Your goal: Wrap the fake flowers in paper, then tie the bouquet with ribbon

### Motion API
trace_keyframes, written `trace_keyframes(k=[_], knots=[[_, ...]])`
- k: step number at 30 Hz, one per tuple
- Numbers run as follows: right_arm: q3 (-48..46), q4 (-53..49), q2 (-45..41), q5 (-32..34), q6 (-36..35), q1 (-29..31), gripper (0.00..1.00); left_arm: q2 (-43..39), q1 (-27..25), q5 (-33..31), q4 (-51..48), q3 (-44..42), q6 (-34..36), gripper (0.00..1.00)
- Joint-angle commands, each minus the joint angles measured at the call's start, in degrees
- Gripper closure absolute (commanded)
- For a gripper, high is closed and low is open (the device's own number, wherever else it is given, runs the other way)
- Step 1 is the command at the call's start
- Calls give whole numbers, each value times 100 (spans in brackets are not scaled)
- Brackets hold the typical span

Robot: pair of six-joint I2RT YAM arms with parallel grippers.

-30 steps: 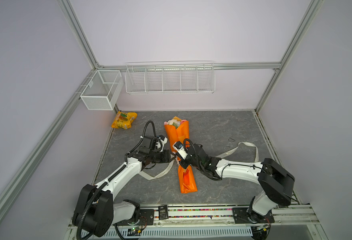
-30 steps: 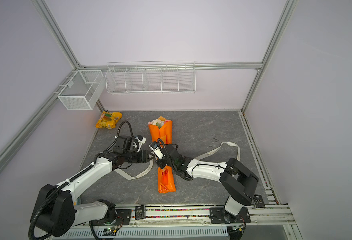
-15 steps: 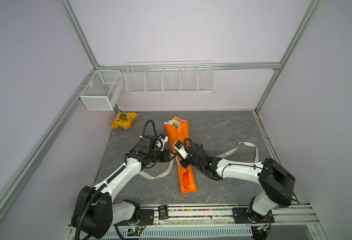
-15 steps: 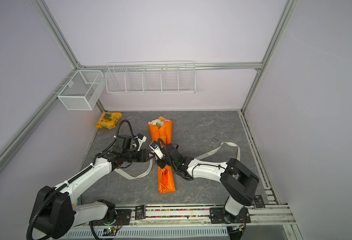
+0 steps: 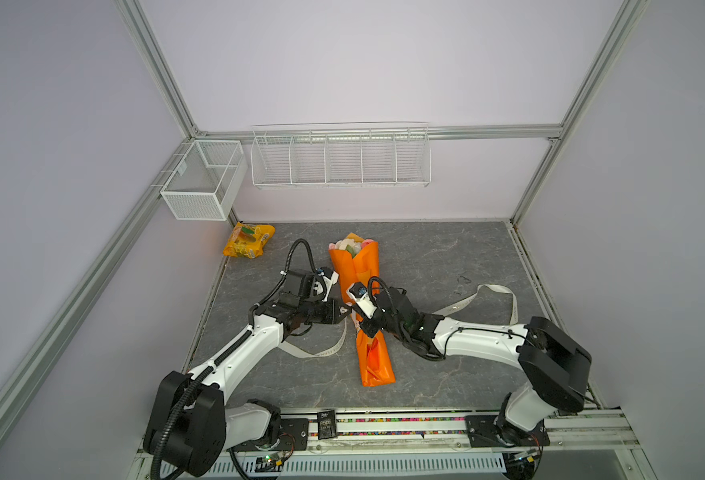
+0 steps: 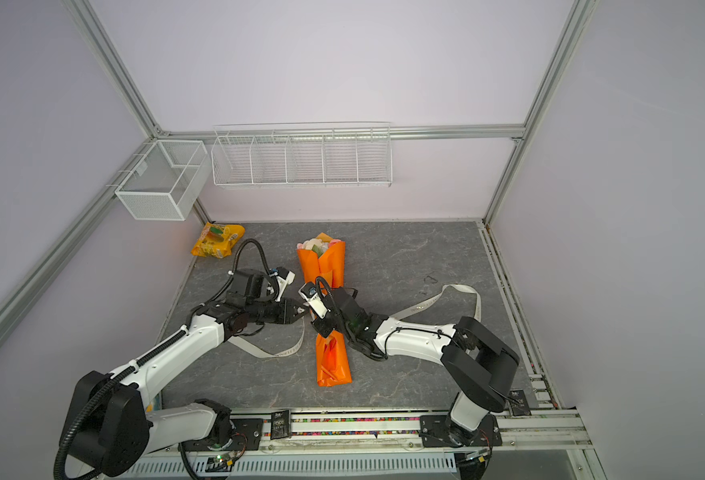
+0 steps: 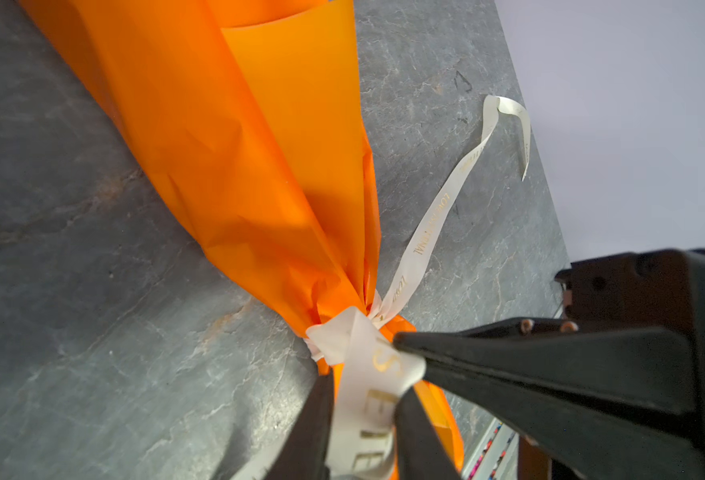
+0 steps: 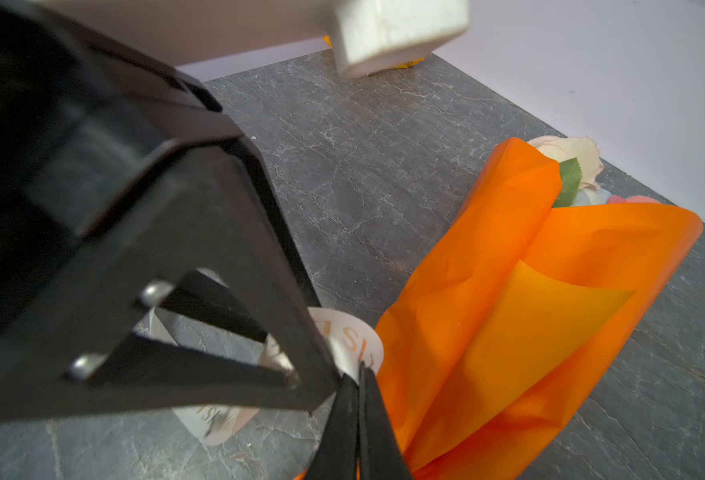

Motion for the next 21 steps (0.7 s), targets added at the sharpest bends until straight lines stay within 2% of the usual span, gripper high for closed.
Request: trace_keyframes(k=[1,4,6,9,12,16,21], knots=[[-12,-90,-177,-121,-72,12,93,7,-23,95,95,206,58,84],[-11,-163,-217,-137,-30,12,92,23,-25,132,11,258,74,98],[-28,-233,-290,-109,72,19,88,28,-26,152,-14,274,67,100],[-21,-560,-594,93,565,3,76,50,-74,205,-21,268,17,100],[-24,-1362,-1088,500,1542,-233,58,2,-225,102,-86,266,0,100],[145,-3466,-1472,649,3236,-1155,54,-112,-350,13,-61,189,-134,100],[-617,-4723,-1797,273,4575,-2729,55,-40,-492,-64,-138,235,-76,100]])
